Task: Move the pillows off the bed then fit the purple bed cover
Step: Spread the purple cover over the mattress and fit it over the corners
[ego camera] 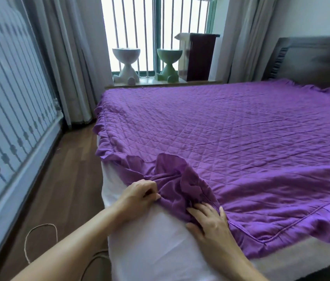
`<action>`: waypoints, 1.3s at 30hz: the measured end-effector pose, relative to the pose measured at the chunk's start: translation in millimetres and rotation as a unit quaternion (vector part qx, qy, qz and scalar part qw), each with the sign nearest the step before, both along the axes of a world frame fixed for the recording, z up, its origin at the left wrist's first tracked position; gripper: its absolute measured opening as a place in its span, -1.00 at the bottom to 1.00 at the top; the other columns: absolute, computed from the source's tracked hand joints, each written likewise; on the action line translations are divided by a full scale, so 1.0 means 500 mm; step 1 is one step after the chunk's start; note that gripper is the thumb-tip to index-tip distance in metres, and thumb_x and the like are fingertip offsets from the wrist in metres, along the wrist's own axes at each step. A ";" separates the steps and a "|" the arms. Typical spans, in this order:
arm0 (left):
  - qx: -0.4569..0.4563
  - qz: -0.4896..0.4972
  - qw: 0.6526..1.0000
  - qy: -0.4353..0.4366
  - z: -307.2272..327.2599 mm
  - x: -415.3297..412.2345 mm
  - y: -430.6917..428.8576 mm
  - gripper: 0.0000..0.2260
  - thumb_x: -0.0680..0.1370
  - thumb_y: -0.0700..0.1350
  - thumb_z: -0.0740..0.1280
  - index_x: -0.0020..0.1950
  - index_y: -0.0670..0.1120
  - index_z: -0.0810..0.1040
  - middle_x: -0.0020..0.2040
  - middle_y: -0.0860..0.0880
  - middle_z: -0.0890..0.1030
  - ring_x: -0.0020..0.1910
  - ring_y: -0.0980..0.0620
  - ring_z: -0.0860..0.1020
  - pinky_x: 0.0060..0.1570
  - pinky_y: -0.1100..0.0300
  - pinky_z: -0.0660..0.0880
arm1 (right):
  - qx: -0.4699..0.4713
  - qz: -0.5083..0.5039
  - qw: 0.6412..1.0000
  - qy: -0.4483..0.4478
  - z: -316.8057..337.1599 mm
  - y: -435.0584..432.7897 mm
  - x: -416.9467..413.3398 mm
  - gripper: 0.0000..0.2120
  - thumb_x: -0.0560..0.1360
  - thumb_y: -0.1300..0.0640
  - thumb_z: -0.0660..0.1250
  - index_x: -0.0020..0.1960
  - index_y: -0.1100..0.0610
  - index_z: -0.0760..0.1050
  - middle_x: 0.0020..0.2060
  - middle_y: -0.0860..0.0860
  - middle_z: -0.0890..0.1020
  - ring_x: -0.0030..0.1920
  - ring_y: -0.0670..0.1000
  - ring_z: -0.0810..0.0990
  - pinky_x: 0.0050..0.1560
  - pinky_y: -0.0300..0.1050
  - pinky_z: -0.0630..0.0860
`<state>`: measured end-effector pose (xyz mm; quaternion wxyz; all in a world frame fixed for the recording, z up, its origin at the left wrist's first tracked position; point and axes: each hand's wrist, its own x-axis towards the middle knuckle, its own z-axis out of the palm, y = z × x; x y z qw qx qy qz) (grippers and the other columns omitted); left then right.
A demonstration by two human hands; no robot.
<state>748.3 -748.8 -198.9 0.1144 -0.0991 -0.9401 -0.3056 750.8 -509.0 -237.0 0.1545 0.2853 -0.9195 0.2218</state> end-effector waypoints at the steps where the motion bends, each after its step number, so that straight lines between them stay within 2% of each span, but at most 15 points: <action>1: 0.018 0.004 1.000 0.012 -0.006 0.001 -0.002 -0.86 0.44 -0.02 0.33 -0.27 -0.05 0.49 -0.33 0.16 0.47 -0.23 0.13 0.44 -0.15 0.19 0.40 | -0.007 -0.001 1.000 -0.007 0.006 -0.003 -0.002 -0.47 0.35 -0.24 0.04 0.16 -0.08 0.54 0.14 -0.15 0.56 0.24 -0.16 0.34 0.27 0.35 0.26; 3: 0.049 0.009 0.998 0.032 -0.017 0.000 -0.006 -0.89 0.44 -0.07 0.37 -0.27 0.00 0.49 -0.32 0.11 0.51 -0.25 0.14 0.46 -0.15 0.16 0.42 | -0.011 0.007 0.997 -0.070 0.014 0.002 0.000 -0.31 0.31 -0.33 -0.11 0.29 -0.11 0.46 0.26 -0.21 0.44 0.35 -0.18 0.27 0.43 0.17 0.00; 4: 0.059 0.008 0.997 0.043 -0.021 -0.002 -0.008 -0.89 0.43 -0.06 0.37 -0.28 0.03 0.48 -0.33 0.10 0.51 -0.26 0.15 0.46 -0.15 0.15 0.43 | -0.009 0.014 0.997 -0.071 0.013 0.003 0.000 -0.29 0.31 -0.34 -0.11 0.30 -0.10 0.44 0.27 -0.21 0.43 0.36 -0.16 0.28 0.43 0.12 -0.03; 8: 0.083 -0.008 0.994 0.066 -0.031 0.008 -0.011 -0.86 0.44 -0.11 0.38 -0.29 -0.01 0.48 -0.35 0.09 0.49 -0.30 0.15 0.43 -0.16 0.13 0.43 | 0.002 0.012 0.999 -0.049 0.016 0.000 0.008 -0.35 0.36 -0.31 -0.03 0.28 -0.05 0.48 0.24 -0.14 0.51 0.31 -0.07 0.38 0.40 0.14 0.13; 12: 0.055 0.000 0.992 0.110 -0.023 0.013 -0.008 -0.85 0.45 -0.15 0.40 -0.30 -0.05 0.49 -0.32 0.06 0.52 -0.26 0.04 0.47 -0.14 0.08 0.43 | 0.017 0.004 0.998 -0.063 0.025 0.000 -0.002 -0.58 0.50 -0.12 0.22 0.31 -0.02 0.46 0.25 -0.06 0.53 0.30 0.02 0.42 0.35 0.14 0.25; 16: 0.018 0.019 0.984 0.179 -0.017 0.035 0.005 -0.86 0.45 -0.10 0.36 -0.28 -0.10 0.51 -0.29 0.07 0.54 -0.16 0.00 0.44 -0.11 0.15 0.37 | 0.044 -0.030 0.997 -0.059 0.036 -0.012 0.011 -0.56 0.50 -0.12 0.27 0.35 -0.04 0.40 0.26 -0.01 0.52 0.28 0.08 0.45 0.29 0.06 0.36; 20: 0.026 0.041 0.973 0.227 -0.003 0.072 0.013 -0.85 0.46 -0.05 0.29 -0.28 -0.09 0.49 -0.28 0.10 0.52 -0.16 0.02 0.43 -0.08 0.14 0.36 | 0.088 -0.093 0.992 0.010 0.064 -0.035 0.035 -0.70 0.54 -0.11 0.22 0.22 -0.07 0.51 0.14 -0.01 0.58 0.20 0.10 0.49 0.22 0.05 0.35; 24: 0.119 0.029 0.968 0.220 0.015 0.116 0.000 -0.82 0.51 -0.20 0.32 -0.27 -0.18 0.44 -0.36 0.08 0.43 -0.34 0.14 0.35 -0.24 0.23 0.31 | 0.069 -0.102 0.983 0.136 0.096 -0.037 0.052 -0.81 0.54 0.02 0.25 -0.03 0.03 0.63 -0.06 -0.01 0.65 0.03 0.14 0.55 0.06 0.03 0.33; 26: 0.134 0.014 0.967 0.217 0.019 0.142 -0.012 -0.82 0.53 -0.23 0.30 -0.26 -0.22 0.41 -0.39 0.07 0.37 -0.38 0.12 0.28 -0.29 0.20 0.29 | 0.056 -0.078 0.977 0.189 0.106 -0.038 0.068 -0.76 0.50 -0.04 0.22 -0.06 0.03 0.62 -0.10 -0.04 0.65 -0.02 0.12 0.57 0.02 0.05 0.38; 29: 0.136 -0.009 0.967 0.215 0.027 0.183 -0.026 -0.82 0.54 -0.24 0.27 -0.24 -0.24 0.40 -0.39 0.06 0.36 -0.38 0.13 0.27 -0.31 0.23 0.28 | 0.096 -0.047 0.962 0.253 0.107 -0.069 0.111 -0.57 0.41 -0.23 0.15 0.09 0.01 0.56 -0.01 -0.04 0.62 0.03 0.09 0.57 0.06 0.09 0.43; 32: 0.139 -0.029 0.964 0.225 0.044 0.214 -0.032 -0.83 0.54 -0.24 0.27 -0.23 -0.24 0.40 -0.37 0.06 0.38 -0.37 0.15 0.29 -0.30 0.31 0.28 | 0.143 -0.063 0.951 0.269 0.119 -0.111 0.127 -0.53 0.38 -0.24 0.27 0.16 0.02 0.52 0.06 0.06 0.57 0.06 0.16 0.53 0.12 0.21 0.41; 35: 0.130 -0.036 0.965 0.224 0.053 0.225 -0.036 -0.84 0.54 -0.22 0.27 -0.24 -0.19 0.42 -0.35 0.05 0.42 -0.34 0.14 0.33 -0.27 0.30 0.29 | 0.139 -0.077 0.947 0.280 0.142 -0.148 0.121 -0.77 0.40 -0.09 0.38 -0.02 0.01 0.60 0.02 0.09 0.57 0.06 0.21 0.50 0.11 0.23 0.37; 37: 0.131 -0.033 0.965 0.226 0.055 0.224 -0.044 -0.84 0.54 -0.21 0.28 -0.23 -0.22 0.43 -0.33 0.02 0.44 -0.33 0.14 0.34 -0.25 0.29 0.30 | 0.109 -0.063 0.955 0.269 0.151 -0.166 0.115 -0.82 0.43 -0.01 0.31 -0.15 0.05 0.63 -0.04 0.08 0.58 0.03 0.21 0.50 0.06 0.19 0.37; 39: 0.139 -0.019 0.962 0.233 0.061 0.212 -0.049 -0.85 0.54 -0.21 0.29 -0.21 -0.22 0.45 -0.32 0.04 0.45 -0.33 0.17 0.34 -0.25 0.33 0.30 | 0.037 -0.025 0.973 0.227 0.159 -0.168 0.110 -0.80 0.44 0.04 0.28 -0.17 0.10 0.63 -0.07 0.05 0.59 0.00 0.20 0.50 0.01 0.17 0.40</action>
